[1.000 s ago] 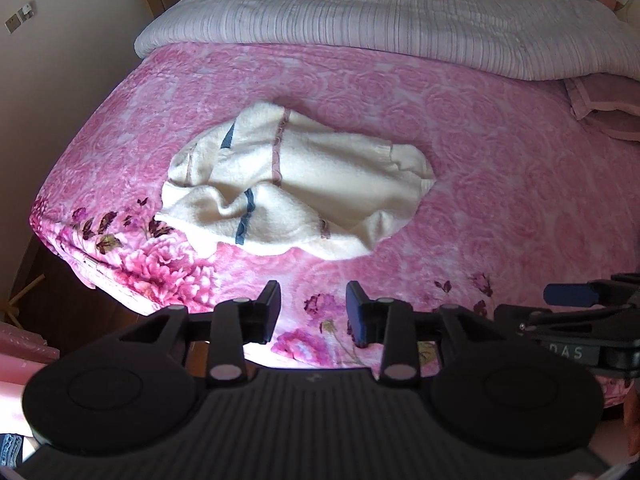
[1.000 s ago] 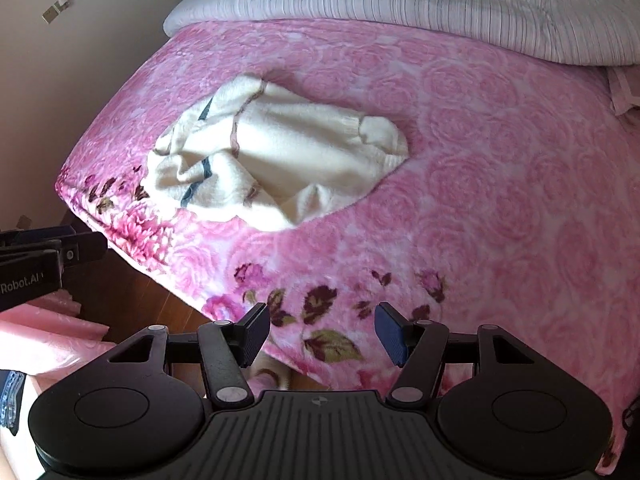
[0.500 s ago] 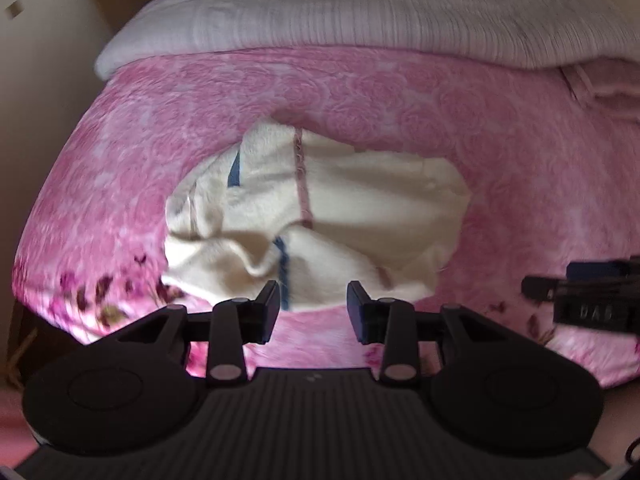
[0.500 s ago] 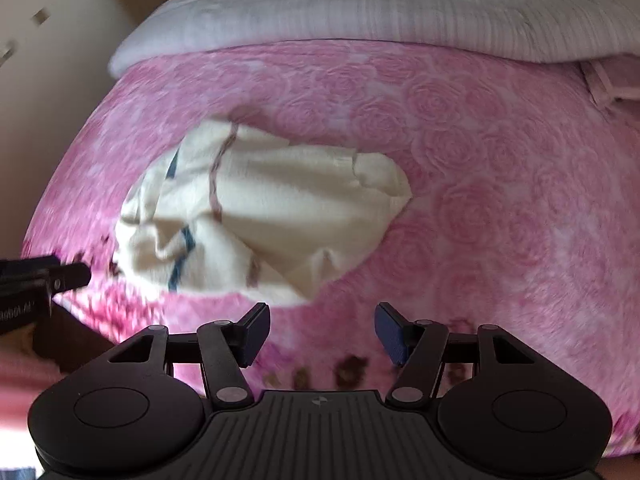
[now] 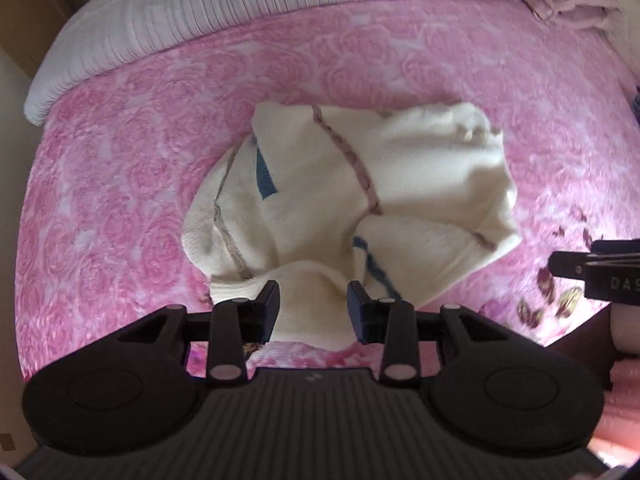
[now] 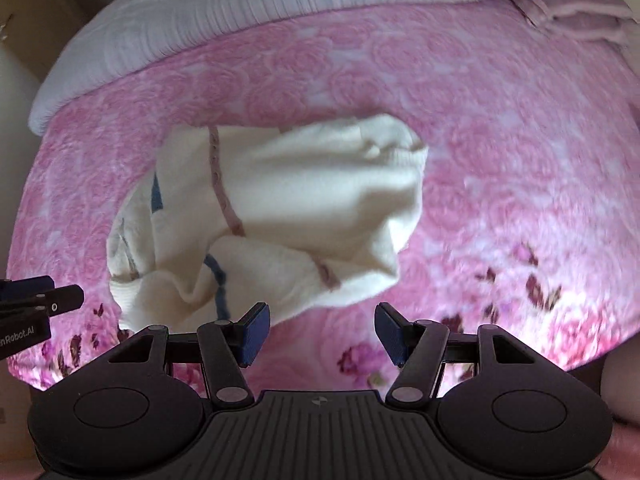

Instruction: Fold clothes

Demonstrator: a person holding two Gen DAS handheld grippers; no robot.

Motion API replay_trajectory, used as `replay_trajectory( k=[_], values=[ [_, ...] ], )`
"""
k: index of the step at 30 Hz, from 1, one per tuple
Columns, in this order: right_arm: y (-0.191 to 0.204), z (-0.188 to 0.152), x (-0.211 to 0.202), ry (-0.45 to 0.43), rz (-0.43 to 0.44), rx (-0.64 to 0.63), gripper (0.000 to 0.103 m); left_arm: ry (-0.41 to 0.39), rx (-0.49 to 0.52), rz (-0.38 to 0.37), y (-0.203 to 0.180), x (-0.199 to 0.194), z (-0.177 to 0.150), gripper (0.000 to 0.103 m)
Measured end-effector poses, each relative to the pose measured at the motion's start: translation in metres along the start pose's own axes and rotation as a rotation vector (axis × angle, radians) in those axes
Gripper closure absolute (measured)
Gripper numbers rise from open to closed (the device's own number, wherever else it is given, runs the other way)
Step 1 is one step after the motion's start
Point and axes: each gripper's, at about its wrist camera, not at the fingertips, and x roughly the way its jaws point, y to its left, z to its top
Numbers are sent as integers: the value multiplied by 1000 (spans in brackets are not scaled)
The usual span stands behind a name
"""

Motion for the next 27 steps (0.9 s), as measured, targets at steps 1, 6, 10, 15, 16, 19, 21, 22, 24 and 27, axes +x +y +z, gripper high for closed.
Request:
replay_trajectory(
  k=[1, 6, 10, 15, 16, 19, 21, 22, 24, 27],
  values=[
    [2, -2, 2, 4, -10, 9, 41, 9, 6, -9, 3, 5, 0, 70],
    [5, -12, 12, 23, -45, 66, 41, 47, 55, -41, 4, 24, -2, 70],
    [4, -17, 21, 44, -56, 103, 41, 73, 95, -48, -3, 35, -3, 70],
    [5, -16, 36, 62, -48, 122, 41, 95, 113, -36, -4, 46, -1, 70],
    [6, -15, 40, 66, -44, 122, 41, 98, 115, -33, -4, 48, 0, 70],
    [9, -12, 49, 70, -39, 113, 41, 108, 117, -28, -2, 55, 3, 70],
    [9, -11, 54, 86, -33, 110, 41, 110, 114, -19, 0, 58, 5, 70],
    [10, -10, 56, 93, -29, 108, 41, 110, 109, -17, 1, 58, 6, 70],
    [10, -8, 58, 95, -26, 103, 41, 108, 97, -21, 4, 59, 6, 69],
    [7, -7, 60, 85, -13, 111, 41, 101, 90, -18, 8, 64, 8, 67]
  ],
)
